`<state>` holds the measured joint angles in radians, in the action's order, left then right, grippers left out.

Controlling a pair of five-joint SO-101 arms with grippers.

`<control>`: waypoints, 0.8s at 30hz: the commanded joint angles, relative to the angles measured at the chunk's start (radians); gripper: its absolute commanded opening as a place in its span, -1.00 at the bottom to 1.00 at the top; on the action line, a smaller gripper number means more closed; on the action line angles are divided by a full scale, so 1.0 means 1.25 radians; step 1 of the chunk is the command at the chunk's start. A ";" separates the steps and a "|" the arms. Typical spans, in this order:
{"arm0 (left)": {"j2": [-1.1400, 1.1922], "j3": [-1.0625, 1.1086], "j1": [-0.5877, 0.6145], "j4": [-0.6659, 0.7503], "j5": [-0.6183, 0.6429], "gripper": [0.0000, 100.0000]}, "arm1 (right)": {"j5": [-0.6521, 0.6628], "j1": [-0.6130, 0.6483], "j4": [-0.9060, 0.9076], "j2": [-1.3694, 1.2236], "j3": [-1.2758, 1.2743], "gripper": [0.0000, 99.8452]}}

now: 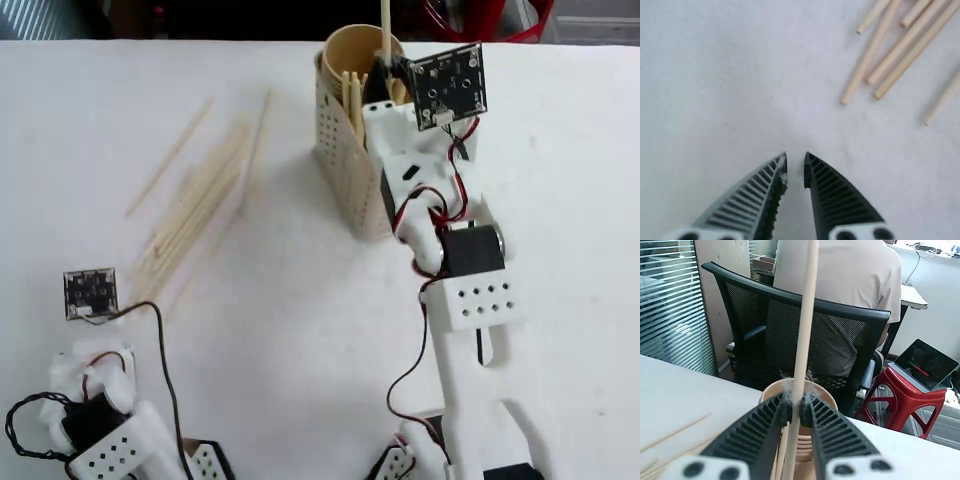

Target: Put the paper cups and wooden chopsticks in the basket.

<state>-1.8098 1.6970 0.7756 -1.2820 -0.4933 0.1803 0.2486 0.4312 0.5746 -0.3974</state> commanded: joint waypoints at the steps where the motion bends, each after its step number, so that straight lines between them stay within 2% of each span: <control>1: -0.002 -0.001 -0.006 -0.004 -0.006 -0.83 | 0.007 -0.014 -0.020 0.003 0.075 -0.97; 9: -0.002 -0.001 -0.006 -0.004 -0.006 -0.83 | 0.002 -0.021 -0.037 0.002 0.031 -0.97; 16: -0.002 -0.001 -0.006 -0.004 -0.006 -0.83 | -0.028 -0.021 -0.204 0.003 -0.123 -0.97; 21: -0.002 -0.001 -0.006 -0.004 -0.006 -0.83 | -0.044 -0.046 -0.223 0.010 -0.188 -0.96; 24: -0.002 -0.001 -0.006 -0.004 -0.006 -0.83 | -0.044 -0.062 -0.209 0.012 -0.206 -0.84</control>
<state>-1.8098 1.6970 0.7756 -1.2820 -0.4933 0.1343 0.1933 0.1765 0.5715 -0.6552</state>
